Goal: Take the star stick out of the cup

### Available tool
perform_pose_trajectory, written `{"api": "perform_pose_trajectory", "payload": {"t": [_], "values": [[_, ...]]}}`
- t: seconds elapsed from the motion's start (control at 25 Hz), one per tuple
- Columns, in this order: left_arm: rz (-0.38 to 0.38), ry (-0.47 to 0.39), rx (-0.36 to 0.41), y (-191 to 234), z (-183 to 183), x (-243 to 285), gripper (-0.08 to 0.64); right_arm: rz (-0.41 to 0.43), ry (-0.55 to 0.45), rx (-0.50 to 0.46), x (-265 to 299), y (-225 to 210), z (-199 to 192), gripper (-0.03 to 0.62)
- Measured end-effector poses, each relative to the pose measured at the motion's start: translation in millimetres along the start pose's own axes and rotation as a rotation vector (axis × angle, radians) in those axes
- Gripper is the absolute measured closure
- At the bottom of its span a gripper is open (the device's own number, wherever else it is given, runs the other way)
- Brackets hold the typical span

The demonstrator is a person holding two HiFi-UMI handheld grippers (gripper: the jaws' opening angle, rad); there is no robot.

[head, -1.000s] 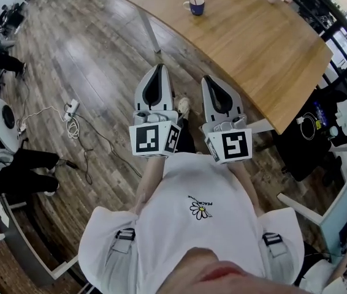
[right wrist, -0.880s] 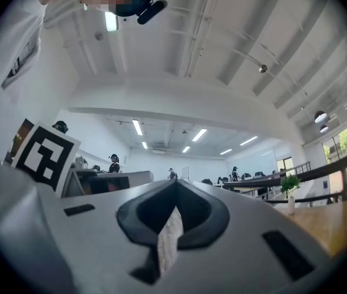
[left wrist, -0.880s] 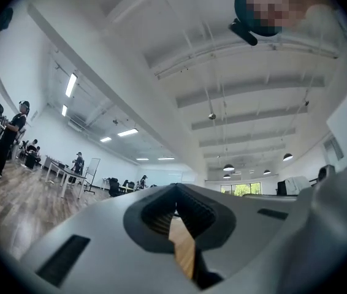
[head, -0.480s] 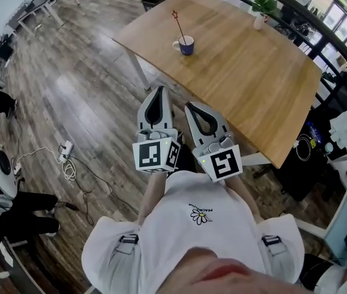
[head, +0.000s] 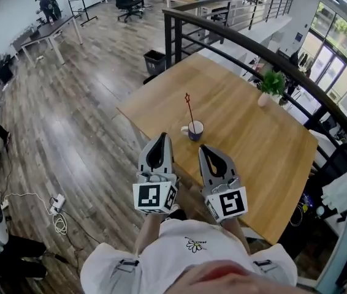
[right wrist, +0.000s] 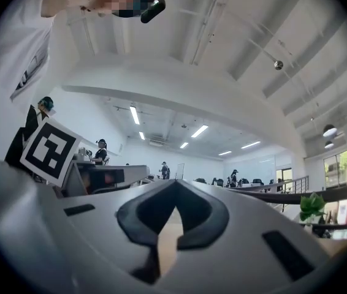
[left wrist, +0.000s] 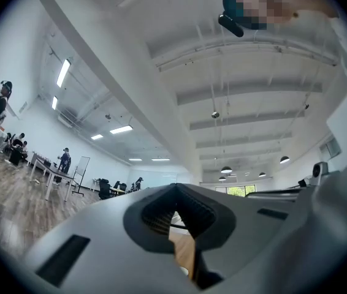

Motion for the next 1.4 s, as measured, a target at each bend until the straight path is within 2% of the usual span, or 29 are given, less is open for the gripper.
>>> {"api": "perform_pose_trajectory", "payload": {"t": [0.24,0.52,0.76,1.04,1.28,1.36,1.4], "values": [[-0.039,0.042,0.038,27,-2,65,0.545,-0.039,0.031,0.044,59,-34,-14,0.586],[-0.068,0.103,0.055,15,-23,105,0.545,-0.067,0.053,0.096,75,-74,-40,0.586],[-0.06,0.146,0.068,13,-41,117,0.545,-0.061,0.061,0.122,87,-89,-57,0.586],[-0.08,0.165,0.034,6,-50,124,0.545,-0.063,0.076,0.167,87,-101,-67,0.586],[-0.07,0.168,-0.016,9,-51,129,0.543,-0.061,0.061,0.166,88,-105,-61,0.586],[-0.085,0.2,-0.037,9,-56,132,0.542,-0.064,0.066,0.161,84,-104,-59,0.586],[-0.098,0.224,-0.053,9,-61,133,0.516,-0.067,0.07,0.158,81,-103,-58,0.586]]}}
Point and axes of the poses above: the fingertips, and each gripper's own axes: x forward along the fingers, y to its left, z out of its top, the point moved 7 cm from there along -x, backward along the fingers, and after that the axes turned 12 degrees about z, right-handed, at the moved point
